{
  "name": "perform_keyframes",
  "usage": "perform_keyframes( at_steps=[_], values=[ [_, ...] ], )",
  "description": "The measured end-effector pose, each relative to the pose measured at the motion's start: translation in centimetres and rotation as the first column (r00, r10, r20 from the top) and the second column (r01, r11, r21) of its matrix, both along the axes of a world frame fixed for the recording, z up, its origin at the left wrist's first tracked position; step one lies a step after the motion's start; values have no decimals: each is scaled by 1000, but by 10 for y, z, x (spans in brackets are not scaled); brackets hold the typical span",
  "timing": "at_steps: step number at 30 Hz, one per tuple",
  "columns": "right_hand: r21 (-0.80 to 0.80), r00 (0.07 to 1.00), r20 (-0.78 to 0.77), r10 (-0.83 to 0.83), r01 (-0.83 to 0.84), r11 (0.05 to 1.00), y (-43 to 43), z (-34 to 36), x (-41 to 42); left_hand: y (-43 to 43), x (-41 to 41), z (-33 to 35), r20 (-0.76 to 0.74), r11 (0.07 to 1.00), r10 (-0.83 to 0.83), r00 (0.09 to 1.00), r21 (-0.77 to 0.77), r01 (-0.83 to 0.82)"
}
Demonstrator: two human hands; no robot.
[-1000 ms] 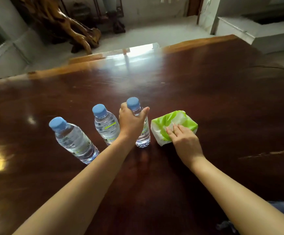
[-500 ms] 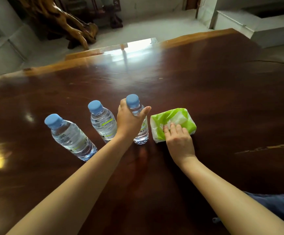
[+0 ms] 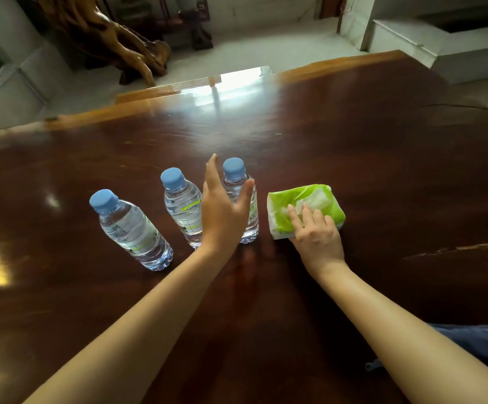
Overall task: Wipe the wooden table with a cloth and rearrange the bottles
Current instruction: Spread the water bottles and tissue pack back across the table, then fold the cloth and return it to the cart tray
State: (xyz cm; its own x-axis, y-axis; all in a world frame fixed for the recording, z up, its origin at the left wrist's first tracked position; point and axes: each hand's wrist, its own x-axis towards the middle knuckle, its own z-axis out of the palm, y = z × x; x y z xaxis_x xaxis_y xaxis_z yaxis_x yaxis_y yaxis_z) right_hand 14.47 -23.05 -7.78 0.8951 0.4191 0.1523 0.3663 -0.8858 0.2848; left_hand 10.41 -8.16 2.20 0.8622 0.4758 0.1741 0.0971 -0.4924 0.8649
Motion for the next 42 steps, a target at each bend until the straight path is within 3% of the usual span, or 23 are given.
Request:
perform_keyframes(
  at_steps=[3, 5, 8, 12, 18, 21, 27, 31, 36, 42],
  values=[
    [144, 988, -154, 10, 13, 990, -10, 2, -5, -23, -37, -1, 217, 994, -48, 975, 111, 24],
    [240, 971, -229, 72, -15, 971, -25, 7, -9, -45, -54, -8, 249, 978, -173, 953, 154, 138],
    [328, 969, -237, 74, 8, 944, -67, 16, -15, -79, -62, -25, 55, 902, -390, 919, 224, 369],
    [411, 942, -334, 27, 120, 904, -149, 24, -34, -125, -61, -59, -214, 711, -585, 782, 329, 621],
    [450, 901, -432, -39, 253, 856, -245, 10, -94, -206, -73, -98, -410, 441, -738, 537, 309, 843],
    [435, 881, -471, -53, 284, 854, -272, -2, -120, -235, -78, -110, -472, 346, -725, 502, 380, 858],
    [411, 857, -512, -57, 303, 860, -292, -21, -151, -255, -83, -125, -494, 390, -606, 623, 498, 774],
    [426, 902, -412, -127, 314, 849, -285, -23, -149, -255, -83, -125, -485, 444, -568, 665, 500, 743],
    [376, 932, -282, -227, 325, 868, -267, -16, -145, -247, -76, -115, -469, 404, -614, 635, 504, 763],
    [389, 979, -165, -122, 178, 904, -225, 13, -131, -200, -70, -88, -420, 470, -563, 712, 546, 694]
  ],
)
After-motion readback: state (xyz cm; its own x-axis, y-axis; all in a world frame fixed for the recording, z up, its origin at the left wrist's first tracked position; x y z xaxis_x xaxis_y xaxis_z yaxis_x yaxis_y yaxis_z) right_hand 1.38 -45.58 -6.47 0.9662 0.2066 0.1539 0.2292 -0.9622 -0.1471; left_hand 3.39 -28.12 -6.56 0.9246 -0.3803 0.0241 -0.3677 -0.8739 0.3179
